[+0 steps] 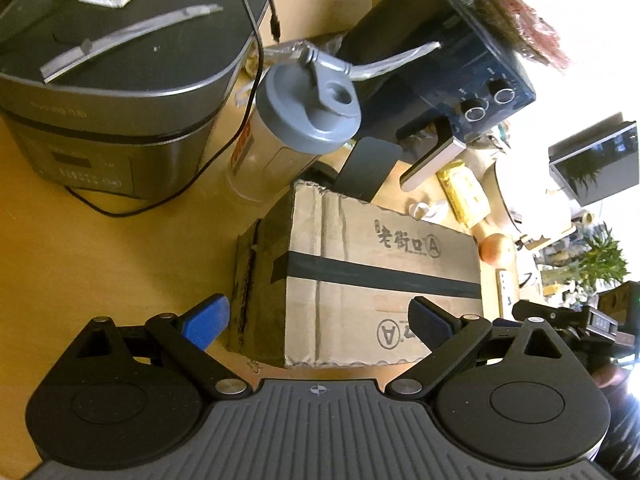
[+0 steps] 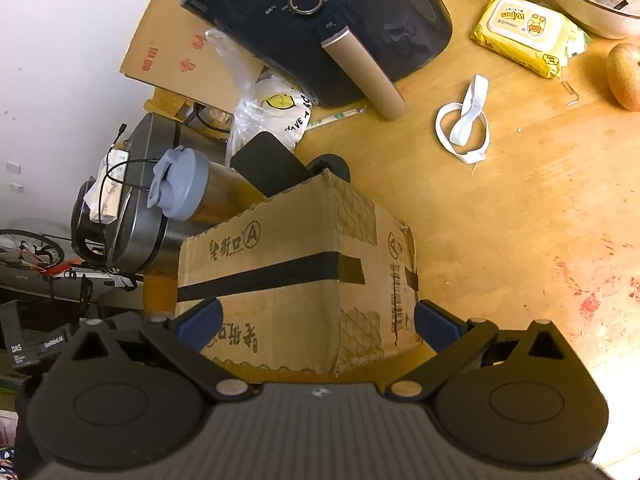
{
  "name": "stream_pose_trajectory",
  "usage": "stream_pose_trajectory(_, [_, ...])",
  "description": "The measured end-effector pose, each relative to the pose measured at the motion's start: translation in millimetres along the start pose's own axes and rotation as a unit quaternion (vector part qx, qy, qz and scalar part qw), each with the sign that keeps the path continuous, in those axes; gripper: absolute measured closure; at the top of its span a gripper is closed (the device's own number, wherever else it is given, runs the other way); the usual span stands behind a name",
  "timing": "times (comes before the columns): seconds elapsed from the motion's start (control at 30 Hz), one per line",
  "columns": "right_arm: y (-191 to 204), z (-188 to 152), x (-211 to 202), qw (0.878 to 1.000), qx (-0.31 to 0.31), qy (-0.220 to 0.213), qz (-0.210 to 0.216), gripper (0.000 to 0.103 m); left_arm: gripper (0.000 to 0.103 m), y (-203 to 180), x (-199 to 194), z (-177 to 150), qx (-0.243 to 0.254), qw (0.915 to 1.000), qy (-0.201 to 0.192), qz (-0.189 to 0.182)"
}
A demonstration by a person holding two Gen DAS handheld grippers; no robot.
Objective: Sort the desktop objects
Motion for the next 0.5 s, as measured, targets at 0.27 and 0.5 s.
stream_pose_trajectory(0.27, [-2.4, -11.4, -13.1, 1.000, -0.004, -0.011, -0.001, 0.000, 0.004, -13.5, -15.5, -15.7, 0.014, 0.9996, -0.011, 0.021])
stream_pose_trajectory(0.5, [0.6, -32.2, -30.8, 0.999, -0.035, -0.034, -0.018, 0.000, 0.004, -28.6, -36.0, -39.7, 0.038, 0.9962, -0.040, 0.068])
Point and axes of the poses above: each gripper's, at about its wrist camera, not at the fingertips, and x roughly the way its jaws point, y to its left, z to its top, the point moved 5 cm from there along x, roughly the way its jaws point, and after that the axes turned 6 degrees about x, right-handed, at the moved point
